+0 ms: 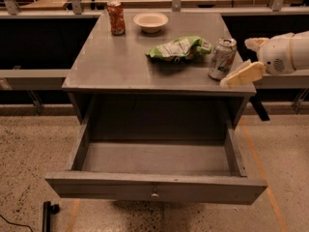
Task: Place 7up can into top drawer
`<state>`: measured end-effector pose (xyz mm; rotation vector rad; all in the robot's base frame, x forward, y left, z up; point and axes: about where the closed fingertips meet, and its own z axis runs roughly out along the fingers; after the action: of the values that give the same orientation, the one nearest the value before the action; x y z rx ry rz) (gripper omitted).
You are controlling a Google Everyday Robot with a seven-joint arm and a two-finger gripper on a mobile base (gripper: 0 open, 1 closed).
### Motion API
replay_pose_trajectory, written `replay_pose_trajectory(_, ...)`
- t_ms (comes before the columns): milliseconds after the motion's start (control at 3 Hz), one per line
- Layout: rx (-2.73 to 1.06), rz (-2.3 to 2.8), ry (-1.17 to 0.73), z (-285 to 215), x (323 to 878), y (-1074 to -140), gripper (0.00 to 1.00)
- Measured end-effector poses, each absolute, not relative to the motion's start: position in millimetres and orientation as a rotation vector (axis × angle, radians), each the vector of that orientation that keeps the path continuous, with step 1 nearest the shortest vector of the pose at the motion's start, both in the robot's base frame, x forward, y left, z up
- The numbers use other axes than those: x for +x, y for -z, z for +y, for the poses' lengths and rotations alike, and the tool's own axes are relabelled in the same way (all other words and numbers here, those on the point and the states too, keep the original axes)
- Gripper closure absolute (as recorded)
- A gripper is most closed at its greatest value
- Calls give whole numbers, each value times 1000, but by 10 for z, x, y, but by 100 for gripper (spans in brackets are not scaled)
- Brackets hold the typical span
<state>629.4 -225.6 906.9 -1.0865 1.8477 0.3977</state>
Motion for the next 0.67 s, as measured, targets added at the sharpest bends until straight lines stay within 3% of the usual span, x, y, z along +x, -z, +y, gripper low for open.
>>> replay_pose_trajectory(333, -973, 1862, -424, -2283, 6571, -8983, 0)
replay_pose_trajectory(667, -883, 1853, -438, -2294, 6812, -8837, 18)
